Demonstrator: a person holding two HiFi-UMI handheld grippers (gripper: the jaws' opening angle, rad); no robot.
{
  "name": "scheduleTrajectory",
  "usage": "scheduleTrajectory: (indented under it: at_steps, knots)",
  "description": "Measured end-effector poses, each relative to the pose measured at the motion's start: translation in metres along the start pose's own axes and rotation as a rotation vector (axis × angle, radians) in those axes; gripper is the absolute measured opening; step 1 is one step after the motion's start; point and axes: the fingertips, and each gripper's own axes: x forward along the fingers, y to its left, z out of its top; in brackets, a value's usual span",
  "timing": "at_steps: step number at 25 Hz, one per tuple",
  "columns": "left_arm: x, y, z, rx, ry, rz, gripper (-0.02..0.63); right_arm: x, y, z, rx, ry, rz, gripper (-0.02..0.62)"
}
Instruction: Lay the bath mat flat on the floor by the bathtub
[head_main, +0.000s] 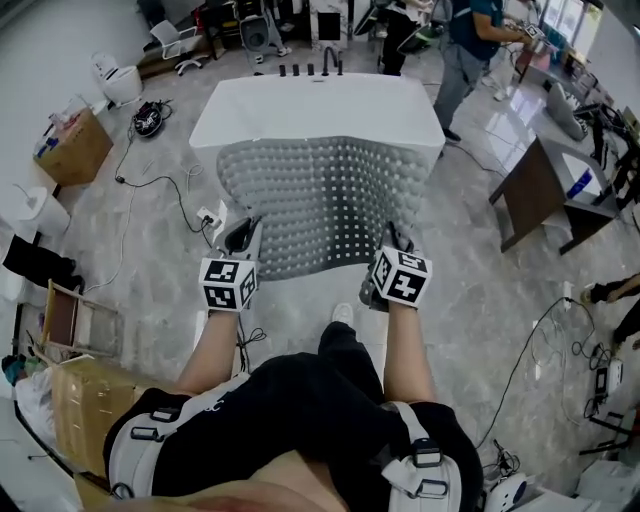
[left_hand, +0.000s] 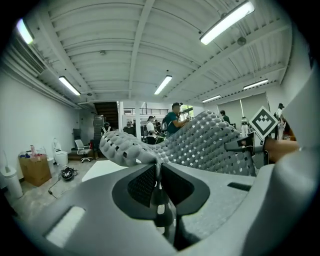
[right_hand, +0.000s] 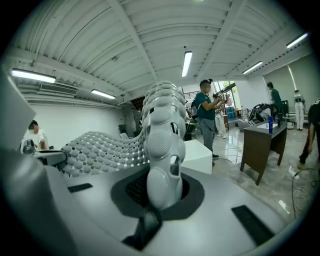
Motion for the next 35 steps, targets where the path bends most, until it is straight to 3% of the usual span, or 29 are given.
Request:
scheduleTrajectory:
  at_steps: [9,19,28,35]
  knots:
    - [0.137,0.019,0.028,-0.009,0.063,0.020,0.038,0.131,-0.049,0.049,-0.005,0.071,0.039,0.017]
    - [0.199,0.055,0.022,-0.058,0.146,0.063,0.040,0.217,-0.068,0.062,-0.006,0.165,0.067,0.017]
    - [0.238,0.085,-0.024,-0.113,0.273,0.067,0.041,0.266,-0.083,0.032,0.030,0.293,0.045,0.017]
    - [0.288,0.128,-0.109,-0.138,0.420,0.048,0.043,0.325,-0.093,-0.045,0.082,0.425,0.033,0.018]
